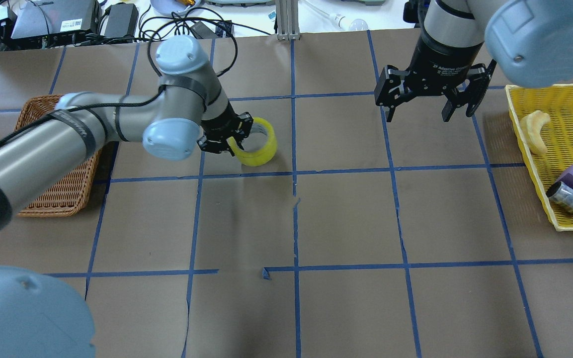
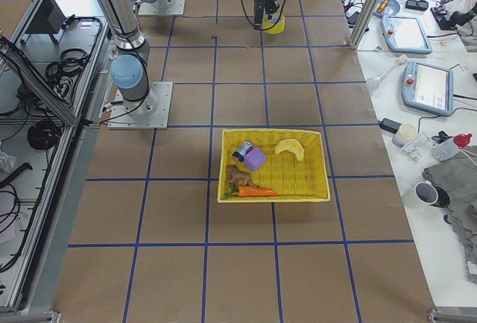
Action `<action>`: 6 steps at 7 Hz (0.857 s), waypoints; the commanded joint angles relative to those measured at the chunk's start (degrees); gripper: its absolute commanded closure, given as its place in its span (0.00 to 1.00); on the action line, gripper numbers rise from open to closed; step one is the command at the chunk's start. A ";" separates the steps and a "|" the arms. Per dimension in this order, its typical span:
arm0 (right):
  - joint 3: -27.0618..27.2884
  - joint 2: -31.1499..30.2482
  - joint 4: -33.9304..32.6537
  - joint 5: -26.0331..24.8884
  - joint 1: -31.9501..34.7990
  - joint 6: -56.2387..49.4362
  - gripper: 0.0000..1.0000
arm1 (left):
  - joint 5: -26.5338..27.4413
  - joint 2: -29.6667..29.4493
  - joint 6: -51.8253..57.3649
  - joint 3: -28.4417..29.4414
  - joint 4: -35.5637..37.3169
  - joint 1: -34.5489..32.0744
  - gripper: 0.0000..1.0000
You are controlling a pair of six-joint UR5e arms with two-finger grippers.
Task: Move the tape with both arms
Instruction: 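Grasp the tape with the left gripper and carry it into the wicker basket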
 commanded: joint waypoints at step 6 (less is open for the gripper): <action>0.08 -0.82 -0.42 -0.18 -0.46 -0.19 0.00 | 10.78 -2.81 78.47 6.90 1.82 35.99 1.00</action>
